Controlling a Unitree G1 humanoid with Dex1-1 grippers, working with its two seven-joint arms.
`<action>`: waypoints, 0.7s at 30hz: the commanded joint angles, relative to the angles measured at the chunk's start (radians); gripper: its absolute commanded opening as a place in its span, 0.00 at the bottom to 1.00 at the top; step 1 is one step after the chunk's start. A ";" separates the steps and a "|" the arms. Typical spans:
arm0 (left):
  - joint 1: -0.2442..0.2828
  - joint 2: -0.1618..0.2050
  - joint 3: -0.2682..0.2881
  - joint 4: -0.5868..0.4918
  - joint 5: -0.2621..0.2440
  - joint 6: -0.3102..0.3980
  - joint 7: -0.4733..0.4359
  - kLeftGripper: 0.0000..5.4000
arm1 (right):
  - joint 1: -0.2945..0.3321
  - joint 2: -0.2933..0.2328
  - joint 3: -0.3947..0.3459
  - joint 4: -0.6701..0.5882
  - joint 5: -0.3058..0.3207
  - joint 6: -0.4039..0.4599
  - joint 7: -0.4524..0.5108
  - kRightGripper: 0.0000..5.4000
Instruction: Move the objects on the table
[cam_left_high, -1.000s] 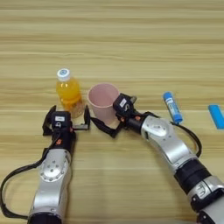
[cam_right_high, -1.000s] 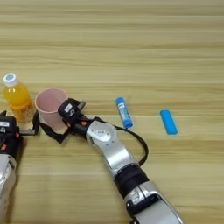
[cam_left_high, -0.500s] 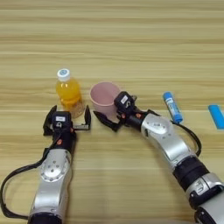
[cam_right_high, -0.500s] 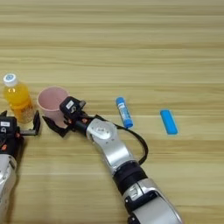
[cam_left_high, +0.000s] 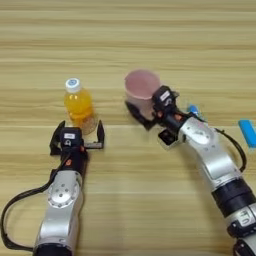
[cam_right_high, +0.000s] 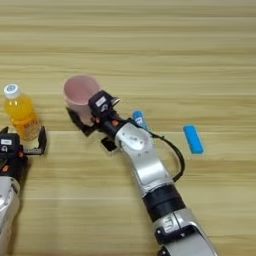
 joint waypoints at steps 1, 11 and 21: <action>0.004 -0.005 -0.005 0.000 0.011 0.004 0.009 1.00 | 0.030 -0.075 -0.147 -0.115 0.050 0.049 -0.066 0.80; -0.001 -0.006 -0.004 0.009 0.008 0.000 0.009 1.00 | 0.127 -0.206 -0.379 -0.062 0.052 0.023 -0.213 0.80; -0.003 -0.003 -0.001 0.013 0.005 -0.002 0.006 1.00 | 0.133 -0.280 -0.524 0.133 0.064 -0.021 -0.329 0.80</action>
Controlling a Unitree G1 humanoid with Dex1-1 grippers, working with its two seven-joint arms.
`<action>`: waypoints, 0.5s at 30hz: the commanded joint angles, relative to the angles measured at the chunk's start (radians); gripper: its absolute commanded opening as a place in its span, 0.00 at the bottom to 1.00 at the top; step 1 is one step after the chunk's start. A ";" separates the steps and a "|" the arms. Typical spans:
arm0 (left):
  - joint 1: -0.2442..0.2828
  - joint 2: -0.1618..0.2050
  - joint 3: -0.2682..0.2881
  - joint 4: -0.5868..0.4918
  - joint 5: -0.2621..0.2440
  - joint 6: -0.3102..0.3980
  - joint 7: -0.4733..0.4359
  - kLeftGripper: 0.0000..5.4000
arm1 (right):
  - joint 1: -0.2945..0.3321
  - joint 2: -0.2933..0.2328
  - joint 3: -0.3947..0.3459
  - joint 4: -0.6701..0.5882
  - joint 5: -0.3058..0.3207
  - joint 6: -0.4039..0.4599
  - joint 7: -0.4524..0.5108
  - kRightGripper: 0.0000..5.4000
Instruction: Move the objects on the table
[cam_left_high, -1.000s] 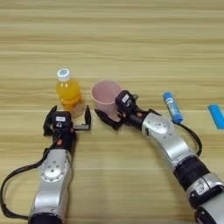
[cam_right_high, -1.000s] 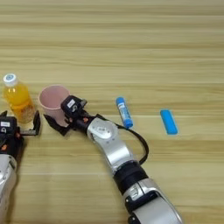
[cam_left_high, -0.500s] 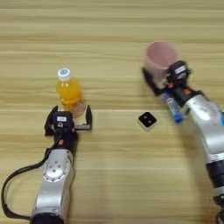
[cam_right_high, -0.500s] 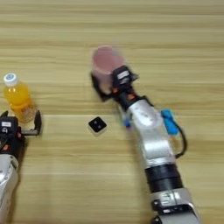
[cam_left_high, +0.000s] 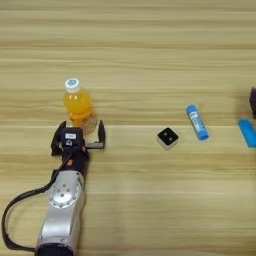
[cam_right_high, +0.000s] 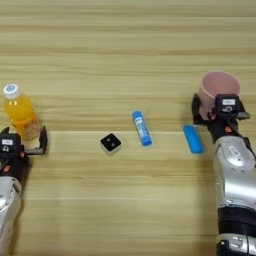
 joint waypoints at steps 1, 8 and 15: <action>-0.003 0.003 0.001 0.010 0.005 -0.001 0.000 1.00 | -0.014 -0.034 -0.037 0.088 0.002 -0.037 -0.041 0.80; -0.003 0.006 0.004 0.010 0.002 -0.001 -0.003 1.00 | -0.039 -0.053 -0.043 0.209 -0.003 -0.074 -0.081 0.80; -0.003 0.006 0.005 0.010 0.002 -0.001 -0.004 1.00 | -0.060 -0.049 -0.014 0.293 -0.010 -0.110 -0.081 0.80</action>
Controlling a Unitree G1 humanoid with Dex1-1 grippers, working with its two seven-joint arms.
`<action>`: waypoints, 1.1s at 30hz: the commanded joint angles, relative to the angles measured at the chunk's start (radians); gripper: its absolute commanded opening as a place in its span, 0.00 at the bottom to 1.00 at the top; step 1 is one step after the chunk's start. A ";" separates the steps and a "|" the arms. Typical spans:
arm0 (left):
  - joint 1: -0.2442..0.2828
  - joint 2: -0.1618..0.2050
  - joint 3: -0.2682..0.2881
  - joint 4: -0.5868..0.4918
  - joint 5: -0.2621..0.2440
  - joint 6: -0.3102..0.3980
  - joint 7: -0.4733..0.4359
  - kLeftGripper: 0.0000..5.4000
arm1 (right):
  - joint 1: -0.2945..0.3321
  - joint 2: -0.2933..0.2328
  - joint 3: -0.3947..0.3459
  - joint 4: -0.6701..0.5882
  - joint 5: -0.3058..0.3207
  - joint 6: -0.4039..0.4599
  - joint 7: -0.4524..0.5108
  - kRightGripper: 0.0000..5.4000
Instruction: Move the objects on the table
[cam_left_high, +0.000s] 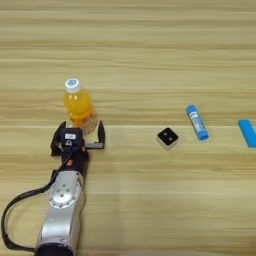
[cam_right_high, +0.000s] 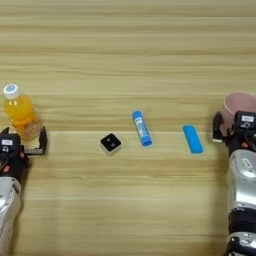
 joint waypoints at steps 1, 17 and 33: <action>-0.002 0.004 0.001 0.004 0.002 0.000 -0.002 1.00 | -0.025 -0.002 0.020 0.043 -0.002 -0.015 0.005 0.80; -0.003 0.002 0.000 0.001 0.003 0.005 -0.001 1.00 | 0.009 0.014 0.027 -0.023 0.038 0.019 0.016 1.00; -0.004 -0.002 -0.001 0.003 0.003 0.004 0.002 1.00 | 0.165 0.063 0.035 -0.282 0.093 0.179 0.031 1.00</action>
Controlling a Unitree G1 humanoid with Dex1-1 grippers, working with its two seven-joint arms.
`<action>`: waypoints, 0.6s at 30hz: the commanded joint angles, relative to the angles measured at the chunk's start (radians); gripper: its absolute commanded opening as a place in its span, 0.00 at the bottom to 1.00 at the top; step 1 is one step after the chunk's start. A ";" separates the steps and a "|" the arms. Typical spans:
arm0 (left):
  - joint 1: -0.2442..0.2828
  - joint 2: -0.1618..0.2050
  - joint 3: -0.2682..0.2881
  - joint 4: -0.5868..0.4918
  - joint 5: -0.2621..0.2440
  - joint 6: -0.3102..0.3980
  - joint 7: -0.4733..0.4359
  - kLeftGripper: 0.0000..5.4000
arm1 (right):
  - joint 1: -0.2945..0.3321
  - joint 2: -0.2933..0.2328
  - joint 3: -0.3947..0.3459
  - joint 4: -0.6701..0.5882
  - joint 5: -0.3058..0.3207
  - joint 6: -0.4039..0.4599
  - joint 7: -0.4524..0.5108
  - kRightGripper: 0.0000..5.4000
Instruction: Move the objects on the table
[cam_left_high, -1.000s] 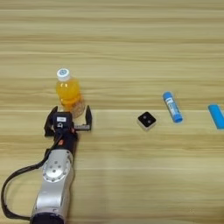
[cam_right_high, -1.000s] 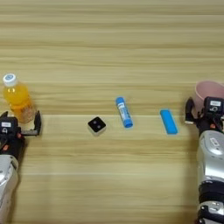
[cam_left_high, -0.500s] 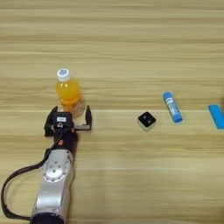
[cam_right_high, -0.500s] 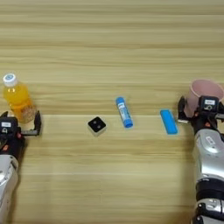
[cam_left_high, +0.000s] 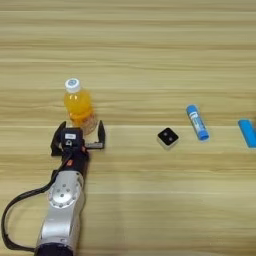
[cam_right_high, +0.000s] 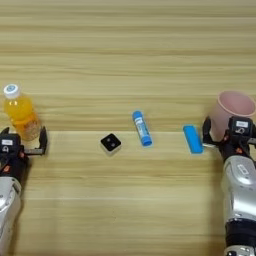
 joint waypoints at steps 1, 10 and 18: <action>-0.005 -0.001 -0.001 0.004 0.004 0.004 0.002 1.00 | 0.056 0.023 0.006 -0.084 0.024 0.055 0.010 1.00; -0.010 -0.004 -0.003 0.008 0.007 0.002 0.006 1.00 | 0.187 0.049 0.001 -0.278 0.048 0.125 0.017 1.00; -0.014 -0.002 -0.001 0.013 0.007 0.000 0.007 1.00 | 0.287 0.076 0.020 -0.392 0.053 0.163 0.027 1.00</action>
